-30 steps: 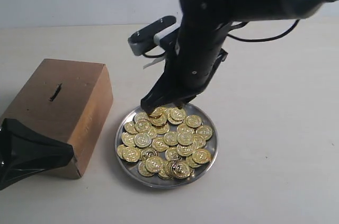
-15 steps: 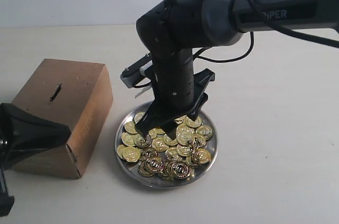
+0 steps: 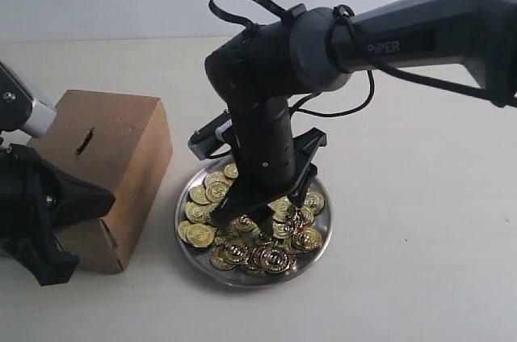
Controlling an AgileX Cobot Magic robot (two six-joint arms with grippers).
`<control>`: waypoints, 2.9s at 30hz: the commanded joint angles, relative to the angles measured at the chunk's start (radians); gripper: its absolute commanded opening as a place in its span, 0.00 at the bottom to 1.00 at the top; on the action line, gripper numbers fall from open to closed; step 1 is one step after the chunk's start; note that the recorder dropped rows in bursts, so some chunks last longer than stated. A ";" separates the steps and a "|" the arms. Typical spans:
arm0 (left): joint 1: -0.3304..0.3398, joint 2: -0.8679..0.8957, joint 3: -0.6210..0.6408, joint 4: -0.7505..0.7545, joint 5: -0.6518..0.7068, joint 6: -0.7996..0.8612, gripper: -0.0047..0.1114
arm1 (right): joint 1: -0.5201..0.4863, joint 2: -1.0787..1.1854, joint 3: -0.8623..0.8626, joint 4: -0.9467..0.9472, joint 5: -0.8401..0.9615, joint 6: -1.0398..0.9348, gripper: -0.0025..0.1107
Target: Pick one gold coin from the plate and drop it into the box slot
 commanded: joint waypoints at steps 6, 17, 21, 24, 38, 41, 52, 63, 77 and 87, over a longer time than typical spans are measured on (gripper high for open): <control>-0.005 0.004 -0.005 -0.005 -0.006 -0.007 0.04 | 0.001 0.004 -0.005 0.001 -0.008 -0.033 0.50; -0.005 0.004 -0.005 -0.014 0.000 -0.005 0.04 | -0.060 0.004 -0.005 0.096 -0.034 -0.107 0.50; -0.005 0.004 -0.005 -0.014 0.000 -0.005 0.04 | -0.063 0.004 -0.005 0.096 -0.036 -0.118 0.50; -0.005 0.004 -0.005 -0.014 0.000 -0.002 0.04 | -0.063 0.004 -0.005 0.096 -0.036 -0.118 0.50; -0.005 0.004 -0.005 -0.016 0.005 -0.002 0.04 | -0.063 0.007 -0.005 0.061 -0.043 -0.062 0.42; -0.005 0.004 -0.005 -0.016 0.010 -0.002 0.04 | -0.063 0.026 -0.005 0.065 -0.015 -0.062 0.43; -0.005 0.004 -0.005 -0.016 0.009 0.000 0.04 | -0.063 0.036 -0.005 0.060 -0.041 -0.062 0.42; -0.005 0.004 -0.005 -0.016 0.009 0.000 0.04 | -0.063 0.036 -0.005 0.035 -0.029 -0.062 0.28; -0.005 0.004 -0.005 -0.016 0.009 0.000 0.04 | -0.063 0.036 -0.005 0.003 -0.021 -0.028 0.50; -0.005 0.004 -0.005 -0.016 0.012 0.000 0.04 | -0.065 0.061 -0.005 0.016 0.012 -0.010 0.50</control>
